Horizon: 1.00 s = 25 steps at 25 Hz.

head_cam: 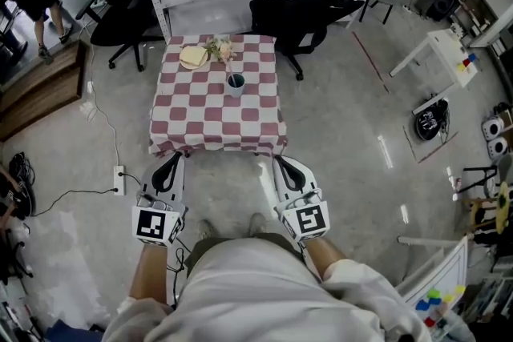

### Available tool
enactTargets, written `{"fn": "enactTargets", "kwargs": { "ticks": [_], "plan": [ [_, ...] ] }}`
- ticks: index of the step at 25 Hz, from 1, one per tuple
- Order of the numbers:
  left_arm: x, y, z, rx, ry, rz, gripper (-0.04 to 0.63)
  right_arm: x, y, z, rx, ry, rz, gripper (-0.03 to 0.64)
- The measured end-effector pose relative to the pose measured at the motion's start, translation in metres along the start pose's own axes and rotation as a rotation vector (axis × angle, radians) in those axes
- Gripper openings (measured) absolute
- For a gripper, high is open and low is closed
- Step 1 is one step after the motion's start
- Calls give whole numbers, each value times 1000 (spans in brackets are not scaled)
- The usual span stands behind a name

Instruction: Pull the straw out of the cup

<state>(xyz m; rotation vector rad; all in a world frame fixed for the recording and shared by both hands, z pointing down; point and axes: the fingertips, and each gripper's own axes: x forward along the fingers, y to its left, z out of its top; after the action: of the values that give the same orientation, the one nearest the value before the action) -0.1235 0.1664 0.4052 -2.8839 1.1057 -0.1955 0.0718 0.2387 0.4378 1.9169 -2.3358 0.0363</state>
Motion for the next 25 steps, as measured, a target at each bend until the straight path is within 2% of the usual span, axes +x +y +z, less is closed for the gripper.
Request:
{"fn": "enactTargets", "kwargs": {
  "ticks": [7, 12, 17, 25],
  "plan": [
    [20, -12, 2, -6, -8, 82, 3, 5, -33, -6, -30, 5, 82, 5],
    [32, -15, -6, -18, 3, 101, 3, 19, -46, -11, -37, 16, 112, 5],
    [57, 10, -12, -27, 1, 87, 3, 50, -48, -10, -39, 29, 108, 5],
    [122, 75, -21, -44, -12, -4, 3, 117, -59, -11, -47, 60, 22, 5]
  ]
}}
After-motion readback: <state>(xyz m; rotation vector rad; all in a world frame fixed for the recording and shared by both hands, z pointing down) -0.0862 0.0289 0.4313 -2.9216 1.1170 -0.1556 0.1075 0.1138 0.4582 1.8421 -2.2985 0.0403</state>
